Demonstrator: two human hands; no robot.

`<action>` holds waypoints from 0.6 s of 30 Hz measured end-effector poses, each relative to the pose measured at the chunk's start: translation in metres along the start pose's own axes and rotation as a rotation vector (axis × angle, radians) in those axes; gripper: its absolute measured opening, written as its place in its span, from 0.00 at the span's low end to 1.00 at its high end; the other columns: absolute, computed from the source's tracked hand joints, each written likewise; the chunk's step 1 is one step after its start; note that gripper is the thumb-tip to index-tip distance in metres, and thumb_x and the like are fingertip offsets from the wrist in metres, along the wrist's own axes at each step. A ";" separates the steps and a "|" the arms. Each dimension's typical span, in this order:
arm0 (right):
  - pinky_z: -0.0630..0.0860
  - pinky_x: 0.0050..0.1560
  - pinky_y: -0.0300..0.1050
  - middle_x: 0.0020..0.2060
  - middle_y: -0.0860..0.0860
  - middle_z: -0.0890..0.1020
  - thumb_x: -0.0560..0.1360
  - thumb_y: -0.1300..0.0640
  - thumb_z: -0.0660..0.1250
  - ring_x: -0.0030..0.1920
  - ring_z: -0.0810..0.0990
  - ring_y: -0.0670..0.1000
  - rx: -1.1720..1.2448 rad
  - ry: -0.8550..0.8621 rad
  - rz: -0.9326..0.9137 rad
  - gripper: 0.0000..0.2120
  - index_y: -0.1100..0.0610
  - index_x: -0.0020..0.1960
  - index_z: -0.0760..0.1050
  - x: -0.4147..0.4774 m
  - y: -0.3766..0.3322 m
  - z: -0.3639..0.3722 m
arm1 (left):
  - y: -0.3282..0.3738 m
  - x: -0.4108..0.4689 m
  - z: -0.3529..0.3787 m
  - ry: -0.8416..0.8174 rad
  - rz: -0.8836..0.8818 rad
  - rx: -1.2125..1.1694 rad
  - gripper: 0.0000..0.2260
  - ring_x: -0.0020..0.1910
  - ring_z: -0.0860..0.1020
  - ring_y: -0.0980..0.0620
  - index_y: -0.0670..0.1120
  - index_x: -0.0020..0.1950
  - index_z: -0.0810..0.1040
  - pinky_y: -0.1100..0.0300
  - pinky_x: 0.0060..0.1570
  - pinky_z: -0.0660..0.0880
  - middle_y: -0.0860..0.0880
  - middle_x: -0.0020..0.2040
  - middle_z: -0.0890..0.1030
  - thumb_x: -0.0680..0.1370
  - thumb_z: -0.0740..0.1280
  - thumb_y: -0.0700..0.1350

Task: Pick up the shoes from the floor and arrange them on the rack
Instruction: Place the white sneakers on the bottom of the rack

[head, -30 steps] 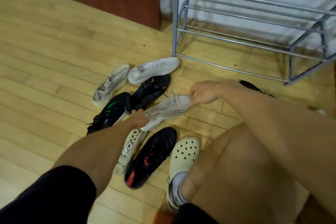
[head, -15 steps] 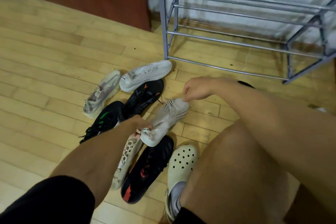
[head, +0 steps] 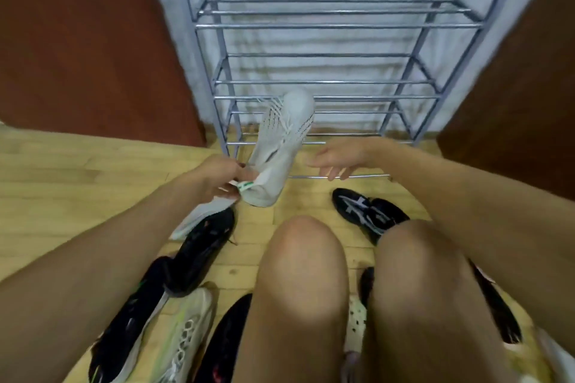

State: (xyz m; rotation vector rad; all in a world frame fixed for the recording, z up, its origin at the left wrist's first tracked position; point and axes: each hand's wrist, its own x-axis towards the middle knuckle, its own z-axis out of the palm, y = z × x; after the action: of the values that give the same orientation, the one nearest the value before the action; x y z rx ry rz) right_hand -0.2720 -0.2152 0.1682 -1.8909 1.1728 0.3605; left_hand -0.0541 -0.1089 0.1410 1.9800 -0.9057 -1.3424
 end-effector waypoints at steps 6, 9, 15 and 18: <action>0.83 0.48 0.51 0.59 0.58 0.80 0.77 0.55 0.68 0.49 0.82 0.58 0.740 0.300 -0.195 0.21 0.60 0.66 0.70 -0.054 0.072 -0.018 | 0.102 -0.016 0.083 -0.173 0.196 0.126 0.15 0.41 0.78 0.49 0.42 0.59 0.80 0.56 0.43 0.77 0.46 0.45 0.82 0.73 0.72 0.43; 0.84 0.46 0.51 0.56 0.58 0.81 0.75 0.61 0.69 0.45 0.83 0.59 0.865 0.425 -0.158 0.21 0.61 0.66 0.70 -0.083 0.128 -0.026 | 0.129 -0.027 0.146 -0.265 0.244 0.229 0.16 0.41 0.77 0.51 0.45 0.58 0.80 0.56 0.43 0.76 0.48 0.46 0.82 0.73 0.72 0.50; 0.81 0.55 0.57 0.48 0.55 0.84 0.76 0.60 0.68 0.53 0.83 0.63 0.867 0.483 -0.048 0.04 0.58 0.51 0.79 -0.139 0.232 -0.017 | 0.124 -0.040 0.280 -0.386 0.101 0.241 0.12 0.37 0.78 0.50 0.42 0.57 0.77 0.56 0.43 0.79 0.47 0.42 0.80 0.75 0.68 0.44; 0.81 0.54 0.54 0.46 0.52 0.85 0.77 0.53 0.67 0.52 0.82 0.62 0.931 0.397 0.028 0.13 0.59 0.57 0.78 -0.149 0.283 0.003 | 0.101 -0.036 0.327 -0.415 -0.013 0.204 0.13 0.41 0.80 0.43 0.40 0.57 0.76 0.48 0.49 0.80 0.42 0.43 0.80 0.73 0.69 0.39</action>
State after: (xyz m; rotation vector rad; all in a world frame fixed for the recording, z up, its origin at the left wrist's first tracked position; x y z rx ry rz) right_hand -0.5849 -0.1792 0.1132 -1.1313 1.3029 -0.5091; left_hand -0.3924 -0.1693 0.1309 1.8846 -1.2629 -1.7684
